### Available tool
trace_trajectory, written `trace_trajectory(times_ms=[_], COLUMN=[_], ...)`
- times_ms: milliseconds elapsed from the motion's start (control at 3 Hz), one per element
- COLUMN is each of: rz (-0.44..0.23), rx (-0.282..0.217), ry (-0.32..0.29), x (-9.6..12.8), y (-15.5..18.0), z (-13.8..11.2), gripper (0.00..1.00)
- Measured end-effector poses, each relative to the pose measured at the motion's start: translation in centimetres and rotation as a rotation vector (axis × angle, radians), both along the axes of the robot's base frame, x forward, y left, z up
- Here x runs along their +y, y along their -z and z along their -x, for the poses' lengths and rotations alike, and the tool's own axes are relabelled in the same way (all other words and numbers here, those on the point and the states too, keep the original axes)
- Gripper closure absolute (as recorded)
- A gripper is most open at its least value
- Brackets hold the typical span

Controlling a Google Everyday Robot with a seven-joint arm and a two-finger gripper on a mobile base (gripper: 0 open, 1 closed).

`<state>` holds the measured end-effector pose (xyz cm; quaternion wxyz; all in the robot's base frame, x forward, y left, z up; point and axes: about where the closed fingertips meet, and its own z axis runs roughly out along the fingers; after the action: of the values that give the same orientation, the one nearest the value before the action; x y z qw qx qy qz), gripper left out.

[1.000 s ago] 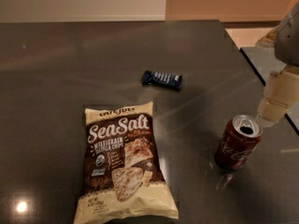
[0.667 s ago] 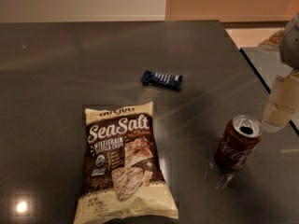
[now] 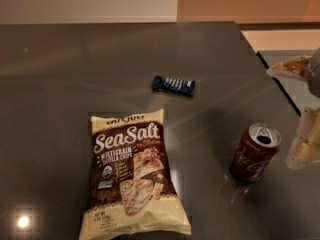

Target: Pick coke can

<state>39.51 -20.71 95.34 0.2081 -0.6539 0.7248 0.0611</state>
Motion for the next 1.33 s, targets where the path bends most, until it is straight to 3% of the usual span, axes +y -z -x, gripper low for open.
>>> trace_trajectory(times_ms=[667, 1333], rz=[-0.094, -0.115], rx=[0.029, 0.06], ry=[-0.103, -0.105], x=[1.0, 0.1], y=[2.4, 5.6], z=[2.3, 1.6], gripper=[0.0, 0.0])
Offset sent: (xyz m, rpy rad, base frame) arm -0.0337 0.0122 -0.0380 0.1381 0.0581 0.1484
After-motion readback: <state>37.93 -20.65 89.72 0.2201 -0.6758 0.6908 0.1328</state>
